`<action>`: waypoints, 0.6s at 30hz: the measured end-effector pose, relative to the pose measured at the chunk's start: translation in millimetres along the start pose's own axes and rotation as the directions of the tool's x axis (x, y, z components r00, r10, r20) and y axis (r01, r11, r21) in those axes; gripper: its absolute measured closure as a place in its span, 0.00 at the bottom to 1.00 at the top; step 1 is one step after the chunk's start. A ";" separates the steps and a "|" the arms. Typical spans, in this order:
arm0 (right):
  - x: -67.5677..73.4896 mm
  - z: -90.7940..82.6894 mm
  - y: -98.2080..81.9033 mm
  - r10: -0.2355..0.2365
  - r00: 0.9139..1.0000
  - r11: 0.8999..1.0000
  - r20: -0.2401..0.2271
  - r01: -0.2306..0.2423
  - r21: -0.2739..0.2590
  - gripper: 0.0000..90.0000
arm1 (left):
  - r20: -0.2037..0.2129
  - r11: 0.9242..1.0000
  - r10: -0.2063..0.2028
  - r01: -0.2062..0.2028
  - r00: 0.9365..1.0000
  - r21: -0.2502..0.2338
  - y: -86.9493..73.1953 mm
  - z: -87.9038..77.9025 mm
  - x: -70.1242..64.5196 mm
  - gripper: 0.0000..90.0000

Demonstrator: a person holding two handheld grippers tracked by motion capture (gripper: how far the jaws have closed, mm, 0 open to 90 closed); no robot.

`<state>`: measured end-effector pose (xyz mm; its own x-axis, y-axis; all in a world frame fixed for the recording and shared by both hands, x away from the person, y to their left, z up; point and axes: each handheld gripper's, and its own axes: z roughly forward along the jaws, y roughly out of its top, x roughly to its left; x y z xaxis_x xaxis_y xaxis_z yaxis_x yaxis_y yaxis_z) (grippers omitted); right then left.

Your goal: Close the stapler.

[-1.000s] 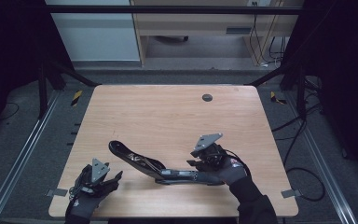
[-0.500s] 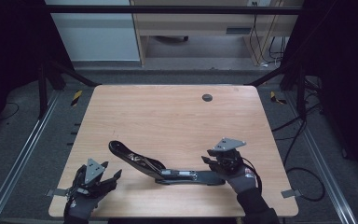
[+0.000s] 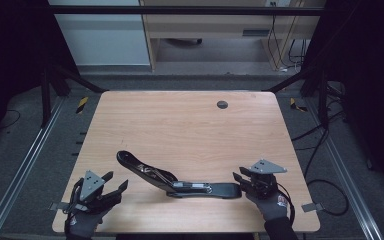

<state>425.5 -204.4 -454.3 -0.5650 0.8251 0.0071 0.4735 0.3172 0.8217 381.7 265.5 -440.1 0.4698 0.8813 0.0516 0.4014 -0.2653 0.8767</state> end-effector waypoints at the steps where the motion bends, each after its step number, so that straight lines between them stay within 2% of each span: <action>1: -0.3 -0.3 -1.8 0.003 1.000 1.000 0.001 -0.003 -0.002 0.73 | 0.005 1.000 -0.003 0.003 1.000 -0.007 1.1 -0.9 -0.2 0.43; 7: 3.3 -2.3 -9.5 0.010 1.000 1.000 -0.006 -0.010 0.003 0.72 | 0.005 1.000 0.003 -0.003 1.000 -0.026 3.9 -4.7 -3.1 0.43; 11: 4.2 -3.6 -12.4 0.002 1.000 1.000 0.003 -0.002 0.007 0.72 | 0.014 0.999 -0.010 0.011 1.000 -0.041 7.3 -6.9 -2.7 0.42; 12: 2.8 -5.9 -14.7 0.014 1.000 1.000 0.009 -0.013 -0.008 0.72 | 0.022 0.998 -0.019 0.020 1.000 -0.051 8.5 -8.1 -2.9 0.42; 14: 1.4 -6.6 -15.8 0.030 1.000 1.000 0.004 -0.030 -0.003 0.73 | 0.021 0.998 -0.016 0.017 1.000 -0.061 9.9 -10.7 -4.1 0.42; 18: 0.0 -6.0 -17.0 0.032 0.999 0.999 0.002 -0.032 -0.001 0.73 | 0.029 0.997 -0.018 0.020 0.999 -0.078 12.6 -13.8 -5.8 0.42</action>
<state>413.4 -212.5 -464.9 -0.5476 0.8361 0.0323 0.4906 0.2896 0.8218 373.1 262.4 -422.8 0.4849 0.8743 0.0217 0.3486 -0.2160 0.9120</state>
